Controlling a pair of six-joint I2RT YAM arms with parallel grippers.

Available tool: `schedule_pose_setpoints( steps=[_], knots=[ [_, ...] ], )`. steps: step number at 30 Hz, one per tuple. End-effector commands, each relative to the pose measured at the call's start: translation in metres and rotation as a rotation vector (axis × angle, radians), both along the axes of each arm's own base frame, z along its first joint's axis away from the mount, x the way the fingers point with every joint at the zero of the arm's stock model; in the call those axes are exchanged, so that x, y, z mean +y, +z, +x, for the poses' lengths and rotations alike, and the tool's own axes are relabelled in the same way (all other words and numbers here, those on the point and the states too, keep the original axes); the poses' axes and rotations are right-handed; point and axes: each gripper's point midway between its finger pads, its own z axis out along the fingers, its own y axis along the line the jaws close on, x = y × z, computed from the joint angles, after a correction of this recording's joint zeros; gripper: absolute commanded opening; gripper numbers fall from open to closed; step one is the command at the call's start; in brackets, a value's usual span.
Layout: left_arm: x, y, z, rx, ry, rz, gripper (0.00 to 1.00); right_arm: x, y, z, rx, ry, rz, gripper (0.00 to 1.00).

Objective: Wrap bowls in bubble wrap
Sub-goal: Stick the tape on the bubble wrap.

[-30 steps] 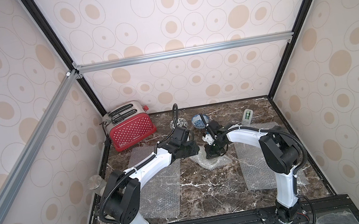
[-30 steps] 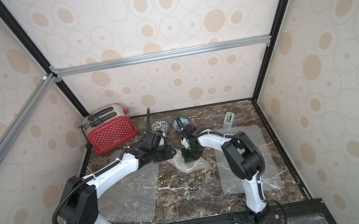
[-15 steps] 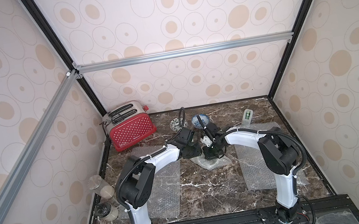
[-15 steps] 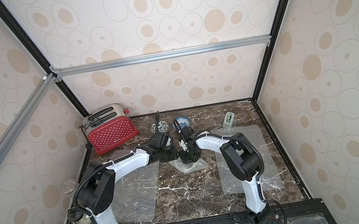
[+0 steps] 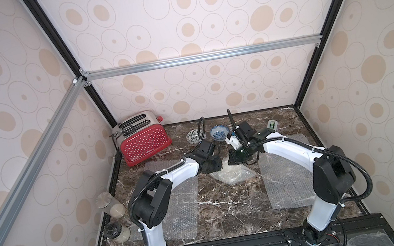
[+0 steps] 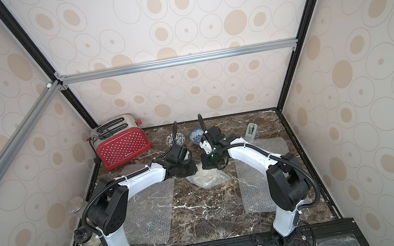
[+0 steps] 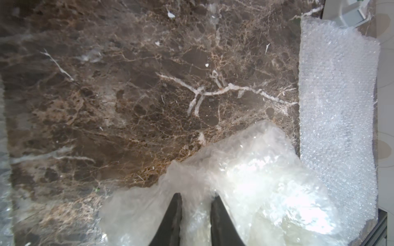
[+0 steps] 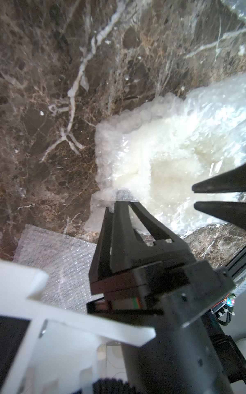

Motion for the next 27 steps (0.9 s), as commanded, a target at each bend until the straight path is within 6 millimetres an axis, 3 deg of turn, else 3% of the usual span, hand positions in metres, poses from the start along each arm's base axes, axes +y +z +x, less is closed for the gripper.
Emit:
schedule_pose_setpoints(
  steps=[1,4,6,12,14,17,22,27],
  knots=[
    [-0.001,0.007,-0.009,-0.008,-0.026,0.023,0.23,0.000,-0.019,0.007,0.012,-0.010,-0.046,0.12],
    [0.000,0.011,-0.010,-0.015,-0.028,0.027,0.23,-0.002,-0.043,0.011,0.030,-0.004,-0.106,0.11],
    [0.002,0.014,-0.011,-0.019,-0.025,0.030,0.24,0.001,-0.058,0.006,0.063,0.014,-0.117,0.11],
    [0.002,0.026,-0.012,-0.054,-0.018,0.005,0.26,-0.013,-0.117,-0.009,0.143,0.006,-0.229,0.10],
    [0.002,0.030,-0.013,-0.061,-0.019,-0.001,0.27,-0.014,-0.121,-0.013,0.156,0.001,-0.228,0.10],
    [0.005,0.037,-0.013,-0.077,-0.020,0.002,0.28,-0.015,-0.105,-0.015,0.134,-0.003,-0.210,0.11],
    [0.008,0.048,-0.013,-0.107,-0.011,0.000,0.29,-0.011,-0.040,-0.008,0.036,0.008,-0.161,0.11],
    [0.016,0.061,-0.012,-0.149,0.013,0.004,0.30,-0.012,-0.001,-0.001,-0.033,0.012,-0.150,0.11]
  ],
)
